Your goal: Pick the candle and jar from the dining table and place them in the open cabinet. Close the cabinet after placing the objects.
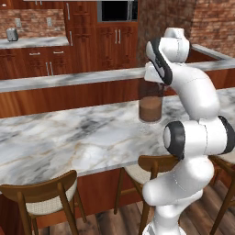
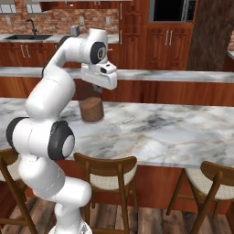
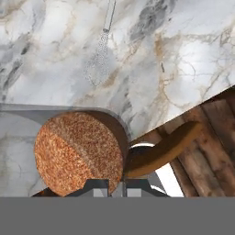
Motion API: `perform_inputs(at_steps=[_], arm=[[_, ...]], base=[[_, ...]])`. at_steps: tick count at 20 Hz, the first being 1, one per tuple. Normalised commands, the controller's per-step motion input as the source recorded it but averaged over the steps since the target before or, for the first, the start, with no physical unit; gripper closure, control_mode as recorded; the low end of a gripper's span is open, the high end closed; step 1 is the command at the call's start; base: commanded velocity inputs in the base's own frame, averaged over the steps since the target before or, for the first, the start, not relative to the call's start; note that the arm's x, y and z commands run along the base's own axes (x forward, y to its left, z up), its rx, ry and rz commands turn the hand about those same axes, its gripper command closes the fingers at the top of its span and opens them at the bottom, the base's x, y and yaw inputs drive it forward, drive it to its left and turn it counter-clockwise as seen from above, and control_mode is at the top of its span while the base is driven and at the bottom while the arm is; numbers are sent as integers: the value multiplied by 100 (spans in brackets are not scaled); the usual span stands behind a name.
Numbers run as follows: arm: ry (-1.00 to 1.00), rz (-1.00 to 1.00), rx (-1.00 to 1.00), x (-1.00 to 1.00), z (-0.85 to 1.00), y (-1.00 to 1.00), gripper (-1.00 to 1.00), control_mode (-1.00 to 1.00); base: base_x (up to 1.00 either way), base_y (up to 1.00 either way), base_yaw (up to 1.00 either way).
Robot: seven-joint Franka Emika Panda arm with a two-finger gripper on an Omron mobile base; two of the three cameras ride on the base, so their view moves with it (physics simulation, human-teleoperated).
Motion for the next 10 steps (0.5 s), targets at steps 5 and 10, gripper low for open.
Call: perform_inputs(at_steps=[5, 10], arm=[[1, 26, 0, -89, 11, 0, 100, -100], [-1, 25, 5, -83, -3, 1, 100, -100]], base=[[0, 0, 0], [0, 0, 0]])
